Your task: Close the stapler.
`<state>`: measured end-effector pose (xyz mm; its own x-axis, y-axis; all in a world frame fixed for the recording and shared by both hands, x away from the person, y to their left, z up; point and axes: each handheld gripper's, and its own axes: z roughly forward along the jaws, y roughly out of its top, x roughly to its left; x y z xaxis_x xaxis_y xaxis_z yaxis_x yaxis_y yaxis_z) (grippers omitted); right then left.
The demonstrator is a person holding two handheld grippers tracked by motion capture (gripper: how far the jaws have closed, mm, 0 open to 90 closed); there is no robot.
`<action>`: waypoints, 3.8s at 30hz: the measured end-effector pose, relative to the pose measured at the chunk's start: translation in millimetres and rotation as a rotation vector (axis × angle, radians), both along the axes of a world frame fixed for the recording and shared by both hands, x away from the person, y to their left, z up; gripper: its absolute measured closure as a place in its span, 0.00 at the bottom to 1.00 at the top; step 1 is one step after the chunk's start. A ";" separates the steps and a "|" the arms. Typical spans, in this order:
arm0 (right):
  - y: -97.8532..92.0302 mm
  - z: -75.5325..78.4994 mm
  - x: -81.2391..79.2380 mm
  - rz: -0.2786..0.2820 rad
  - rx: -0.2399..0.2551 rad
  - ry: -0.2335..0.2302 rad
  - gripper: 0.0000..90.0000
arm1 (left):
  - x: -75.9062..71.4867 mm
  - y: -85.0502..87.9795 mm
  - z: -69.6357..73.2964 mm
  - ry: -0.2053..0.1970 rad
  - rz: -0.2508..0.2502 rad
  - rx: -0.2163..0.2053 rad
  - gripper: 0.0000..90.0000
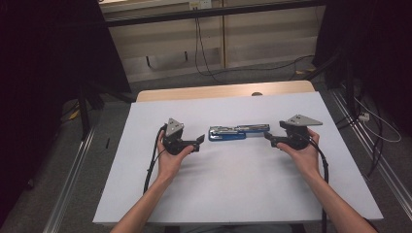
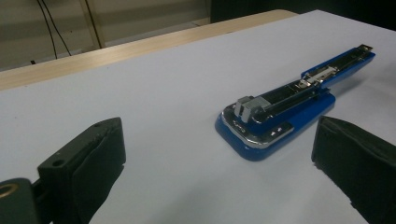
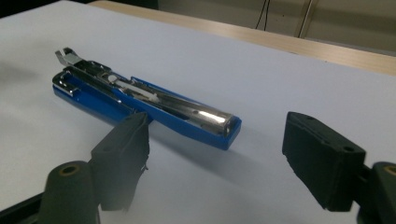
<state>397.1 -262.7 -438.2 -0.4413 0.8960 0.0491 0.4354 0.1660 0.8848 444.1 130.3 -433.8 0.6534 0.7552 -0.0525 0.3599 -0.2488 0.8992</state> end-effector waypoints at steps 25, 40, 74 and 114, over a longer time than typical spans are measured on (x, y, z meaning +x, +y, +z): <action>-0.7 -7.3 0.4 0.037 -0.035 0.029 0.96 | 17.1 -28.8 2.8 0.003 -0.046 0.032 0.08; 3.4 -11.5 3.7 0.061 -0.055 0.048 1.00 | 15.4 -35.3 -3.4 0.066 -0.101 0.021 0.59; 4.8 -15.9 7.6 0.082 -0.090 0.106 1.00 | 19.0 -65.6 -15.5 0.066 -0.186 0.194 1.00; 19.9 -20.9 28.7 0.056 -0.134 0.205 1.00 | 17.1 -66.6 -17.3 0.071 -0.199 0.172 1.00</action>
<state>425.7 -242.8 -459.2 -0.4839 0.8748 0.0252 0.5905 0.3052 0.7471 461.1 63.8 -451.1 0.7890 0.6143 0.0149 0.3491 -0.4680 0.8119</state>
